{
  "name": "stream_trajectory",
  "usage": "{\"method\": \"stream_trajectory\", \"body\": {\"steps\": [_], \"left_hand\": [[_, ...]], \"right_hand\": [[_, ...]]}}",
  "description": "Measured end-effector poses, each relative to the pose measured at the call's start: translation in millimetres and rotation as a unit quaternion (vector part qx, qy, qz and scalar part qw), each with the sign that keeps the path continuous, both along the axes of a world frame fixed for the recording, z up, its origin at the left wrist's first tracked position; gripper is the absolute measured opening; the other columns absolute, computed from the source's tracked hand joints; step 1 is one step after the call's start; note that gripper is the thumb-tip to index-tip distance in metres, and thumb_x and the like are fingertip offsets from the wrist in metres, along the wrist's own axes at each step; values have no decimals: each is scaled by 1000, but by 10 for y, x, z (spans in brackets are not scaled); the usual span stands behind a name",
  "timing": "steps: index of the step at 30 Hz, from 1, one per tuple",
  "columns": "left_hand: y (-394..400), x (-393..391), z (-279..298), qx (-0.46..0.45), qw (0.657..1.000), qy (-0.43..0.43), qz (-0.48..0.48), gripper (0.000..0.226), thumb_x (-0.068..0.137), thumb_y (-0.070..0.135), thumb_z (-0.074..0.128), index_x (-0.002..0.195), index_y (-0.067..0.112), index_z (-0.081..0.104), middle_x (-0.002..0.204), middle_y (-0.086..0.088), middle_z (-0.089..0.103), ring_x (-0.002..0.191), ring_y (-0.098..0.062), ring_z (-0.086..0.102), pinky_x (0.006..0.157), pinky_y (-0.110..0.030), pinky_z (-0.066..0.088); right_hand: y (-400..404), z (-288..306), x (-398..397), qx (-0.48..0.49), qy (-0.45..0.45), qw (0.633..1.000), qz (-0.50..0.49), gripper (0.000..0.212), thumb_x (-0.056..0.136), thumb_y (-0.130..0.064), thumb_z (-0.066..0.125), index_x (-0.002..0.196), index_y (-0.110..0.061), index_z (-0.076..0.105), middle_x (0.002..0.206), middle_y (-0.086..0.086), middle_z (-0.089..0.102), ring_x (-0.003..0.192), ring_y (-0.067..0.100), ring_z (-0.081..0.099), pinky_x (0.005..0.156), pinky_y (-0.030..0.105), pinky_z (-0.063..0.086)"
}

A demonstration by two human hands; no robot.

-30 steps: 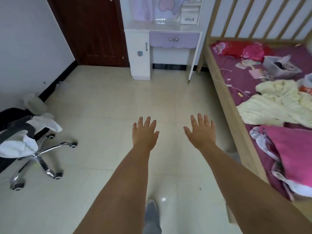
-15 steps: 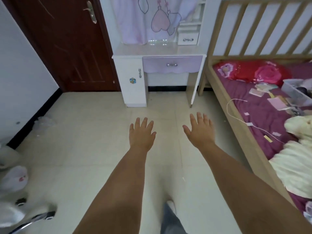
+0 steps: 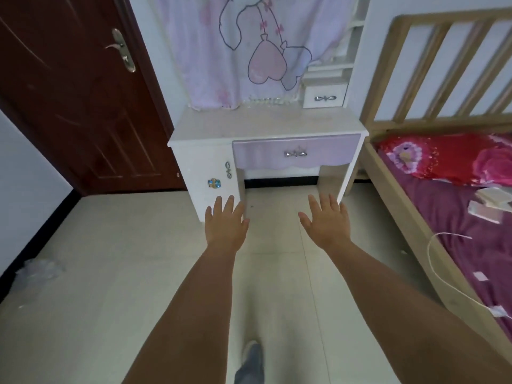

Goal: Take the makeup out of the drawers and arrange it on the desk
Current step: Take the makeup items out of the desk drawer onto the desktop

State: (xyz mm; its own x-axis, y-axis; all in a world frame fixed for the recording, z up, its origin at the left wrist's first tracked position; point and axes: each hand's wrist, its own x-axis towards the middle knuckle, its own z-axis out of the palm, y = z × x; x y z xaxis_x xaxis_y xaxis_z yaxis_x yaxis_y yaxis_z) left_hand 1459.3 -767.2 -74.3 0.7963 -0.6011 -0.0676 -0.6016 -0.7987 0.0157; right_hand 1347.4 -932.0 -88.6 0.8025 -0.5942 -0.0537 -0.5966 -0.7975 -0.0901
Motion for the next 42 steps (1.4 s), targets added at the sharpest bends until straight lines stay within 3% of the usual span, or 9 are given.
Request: {"method": "stream_trajectory", "body": {"steps": [15,18,25,28,31,34,37,39,42], "left_hand": [[-2427,2764,-497,14,997,30,-69,49,99,34,28,146,22,18,157,2,9,146,-23,2,117,-40,8],[-2832,3192,-648,21,998,45,-41,50,99,35,29,147,24,17,157,2,10,146,-23,3,117,-40,9],[-3491,3953,-1038,38,995,92,-12,51,98,30,35,146,22,20,157,0,12,145,-23,6,116,-39,12],[-3572,4136,-1271,36,995,93,-8,52,97,27,39,146,20,23,156,-3,15,145,-25,8,116,-39,14],[-3630,4247,-1484,45,994,102,2,53,94,23,46,143,15,30,154,-7,22,143,-29,16,114,-44,19],[-3615,4300,-1745,-7,999,44,-25,56,68,10,76,121,4,58,130,-18,55,118,-41,53,90,-55,45],[-3561,4310,-1907,-10,999,-6,-52,55,62,13,75,114,3,61,117,-21,63,104,-42,62,78,-58,49],[-3544,4320,-1945,-26,997,-36,-70,51,67,19,65,115,5,57,115,-20,64,104,-39,62,81,-56,49],[-3513,4353,-2001,-38,994,-61,-82,44,72,25,48,112,8,52,103,-16,67,96,-33,63,83,-50,51]], "right_hand": [[-2396,-604,2538,71,46,994,-64,71,89,-51,6,141,-5,23,149,12,26,139,25,21,114,38,21],[-2840,-780,2951,128,39,988,-73,54,97,-37,26,139,-2,26,146,12,32,136,26,26,111,36,23],[-3464,-1307,3861,313,35,926,-208,43,98,-28,30,124,3,44,127,21,51,119,32,47,95,38,39],[-3493,-1549,4177,410,8,868,-281,46,98,-27,32,127,7,42,133,22,47,124,33,45,100,38,36],[-3561,-1910,4429,526,-68,753,-389,39,96,-26,37,113,5,53,121,25,55,112,35,53,99,39,42],[-3577,-2137,4573,594,-160,625,-480,30,94,-24,45,67,-10,48,74,14,55,63,26,52,64,34,46],[-3620,-2258,4618,609,-250,539,-526,27,91,-7,47,65,-5,43,62,9,49,53,19,46,58,30,44],[-3627,-2246,4602,633,-278,507,-516,19,90,1,44,72,-3,43,66,10,48,55,19,49,65,35,50],[-3606,-2199,4514,619,-264,529,-517,26,89,0,46,64,-7,41,64,9,48,47,15,50,69,34,51]]}}
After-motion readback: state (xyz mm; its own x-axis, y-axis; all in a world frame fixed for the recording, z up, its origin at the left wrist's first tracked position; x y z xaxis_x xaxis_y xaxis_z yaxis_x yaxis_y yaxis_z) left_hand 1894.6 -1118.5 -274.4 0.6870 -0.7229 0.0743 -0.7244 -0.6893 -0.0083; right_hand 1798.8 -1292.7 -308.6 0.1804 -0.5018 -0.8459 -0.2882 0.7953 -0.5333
